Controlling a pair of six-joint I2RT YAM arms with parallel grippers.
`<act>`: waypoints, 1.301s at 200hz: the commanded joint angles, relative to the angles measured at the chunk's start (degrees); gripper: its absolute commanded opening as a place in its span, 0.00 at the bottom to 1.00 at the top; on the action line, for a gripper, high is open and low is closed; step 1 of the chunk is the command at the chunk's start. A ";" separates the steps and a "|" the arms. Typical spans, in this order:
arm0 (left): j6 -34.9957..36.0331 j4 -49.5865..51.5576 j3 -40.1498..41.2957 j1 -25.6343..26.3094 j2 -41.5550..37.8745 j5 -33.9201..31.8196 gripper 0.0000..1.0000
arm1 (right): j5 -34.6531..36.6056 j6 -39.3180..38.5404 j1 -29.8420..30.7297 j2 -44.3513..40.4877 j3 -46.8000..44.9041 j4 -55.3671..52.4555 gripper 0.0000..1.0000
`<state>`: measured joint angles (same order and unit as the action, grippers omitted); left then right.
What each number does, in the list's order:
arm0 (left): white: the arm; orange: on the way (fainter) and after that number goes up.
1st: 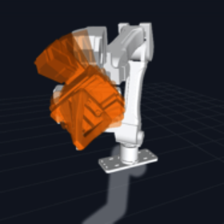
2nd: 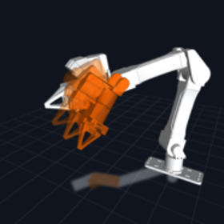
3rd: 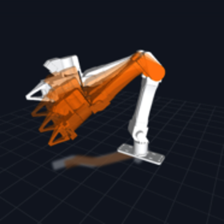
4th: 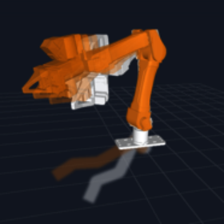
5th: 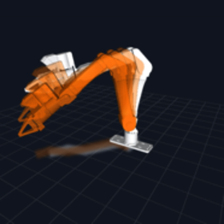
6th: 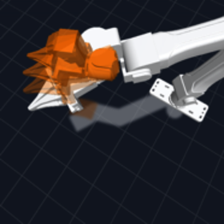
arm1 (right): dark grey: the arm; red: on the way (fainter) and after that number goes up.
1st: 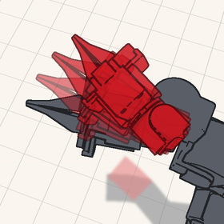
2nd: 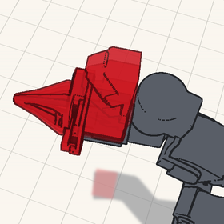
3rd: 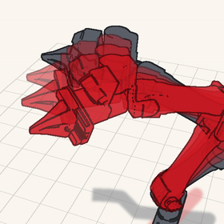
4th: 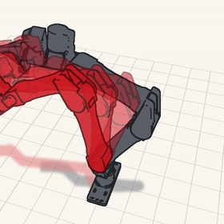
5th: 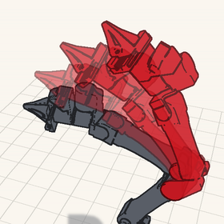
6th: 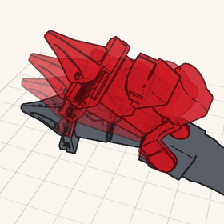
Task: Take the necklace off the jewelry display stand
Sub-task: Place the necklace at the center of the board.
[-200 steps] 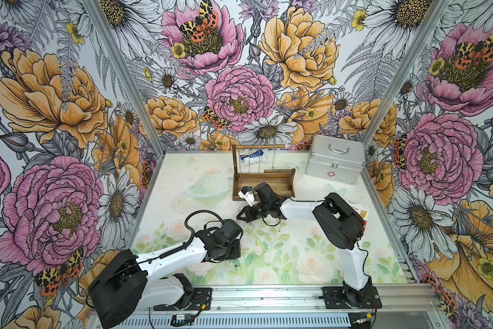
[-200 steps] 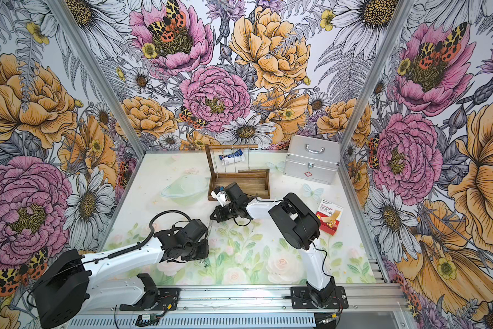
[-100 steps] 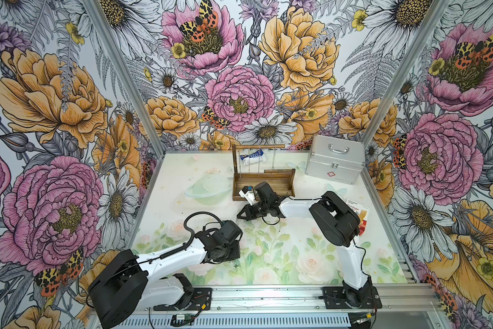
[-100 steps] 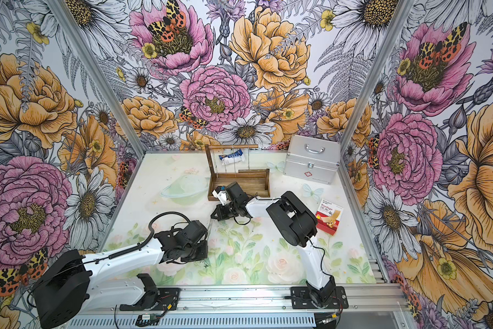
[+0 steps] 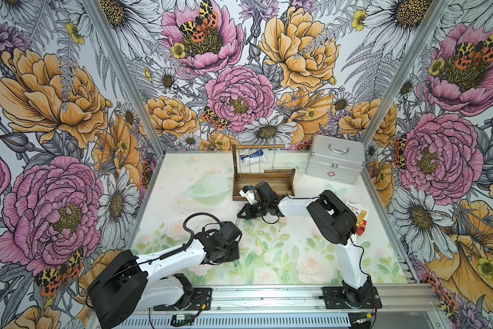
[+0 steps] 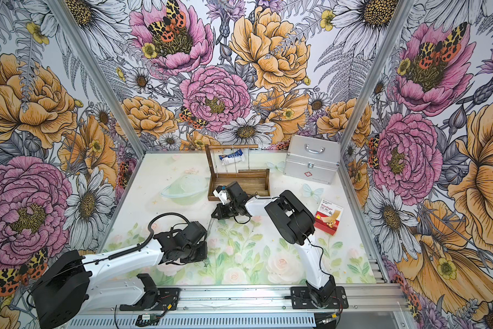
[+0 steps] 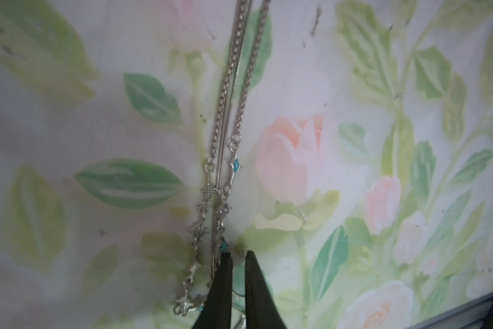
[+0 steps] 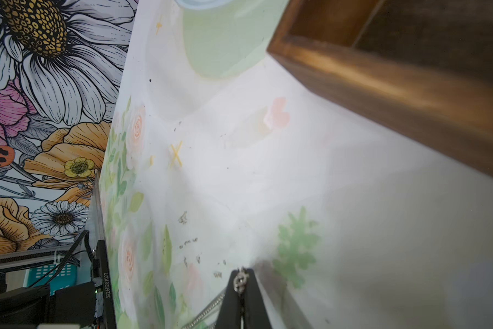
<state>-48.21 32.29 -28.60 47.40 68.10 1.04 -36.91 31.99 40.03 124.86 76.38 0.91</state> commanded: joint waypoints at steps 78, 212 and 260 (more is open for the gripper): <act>-0.84 -0.49 1.97 0.41 -1.35 0.14 0.12 | 1.15 0.08 -0.74 2.06 2.72 -1.17 0.00; -1.15 -0.65 2.65 0.44 -2.07 -0.41 0.12 | 1.88 0.38 -1.01 2.32 2.85 -1.65 0.07; -1.19 -0.83 2.76 0.47 -1.98 -0.42 0.13 | 1.92 0.79 -1.27 2.50 3.11 -1.61 0.11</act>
<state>-48.71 31.24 -27.31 47.40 66.70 1.04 -35.79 32.18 39.29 125.45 77.84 -0.62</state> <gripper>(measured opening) 0.124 0.093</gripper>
